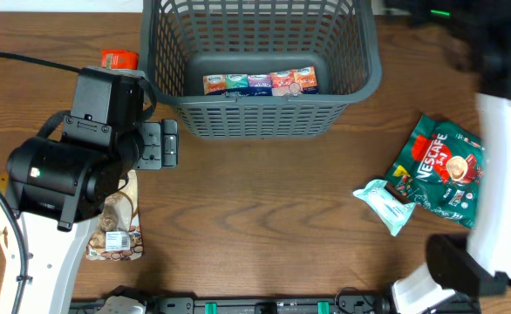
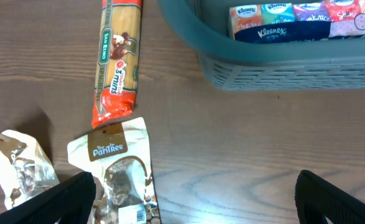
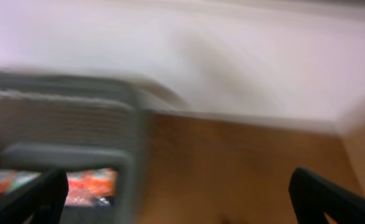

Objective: Pack container
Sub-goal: 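Move the right gripper to the green Nescafe bag and grasp it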

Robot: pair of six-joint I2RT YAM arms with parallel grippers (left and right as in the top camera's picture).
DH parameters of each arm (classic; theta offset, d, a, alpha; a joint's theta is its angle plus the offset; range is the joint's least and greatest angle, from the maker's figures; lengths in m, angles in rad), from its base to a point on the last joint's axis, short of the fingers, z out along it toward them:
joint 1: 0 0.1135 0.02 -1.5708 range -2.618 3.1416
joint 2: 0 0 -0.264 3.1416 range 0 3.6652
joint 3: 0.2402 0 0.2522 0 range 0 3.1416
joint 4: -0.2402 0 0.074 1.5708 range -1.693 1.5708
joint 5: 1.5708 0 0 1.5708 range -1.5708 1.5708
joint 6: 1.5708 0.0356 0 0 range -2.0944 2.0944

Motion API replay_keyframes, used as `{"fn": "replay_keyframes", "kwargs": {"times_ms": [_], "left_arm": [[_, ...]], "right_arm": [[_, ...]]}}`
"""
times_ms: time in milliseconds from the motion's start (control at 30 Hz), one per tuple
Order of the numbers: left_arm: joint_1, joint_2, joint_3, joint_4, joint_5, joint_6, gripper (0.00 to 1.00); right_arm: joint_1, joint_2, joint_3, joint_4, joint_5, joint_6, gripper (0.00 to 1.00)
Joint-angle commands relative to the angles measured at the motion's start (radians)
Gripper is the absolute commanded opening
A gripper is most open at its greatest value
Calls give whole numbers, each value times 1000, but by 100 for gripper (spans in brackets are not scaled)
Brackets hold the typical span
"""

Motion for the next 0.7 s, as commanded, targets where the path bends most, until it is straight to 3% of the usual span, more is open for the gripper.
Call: {"fn": "replay_keyframes", "kwargs": {"times_ms": [0, 200, 433, 667], "left_arm": [[-2, 6, -6, -2, -9, -16, 93], [-2, 6, -6, -1, -9, -12, 93], [-2, 6, -6, -1, -9, -12, 93], [-2, 6, -6, -1, -9, -12, 93]], "right_arm": [[-160, -23, 0, -151, 26, 280, 99], [-377, -27, -13, -462, -71, 226, 99], [-459, -113, -274, -425, -150, 180, 99], [-511, -237, -754, -192, -178, 92, 99]]}}
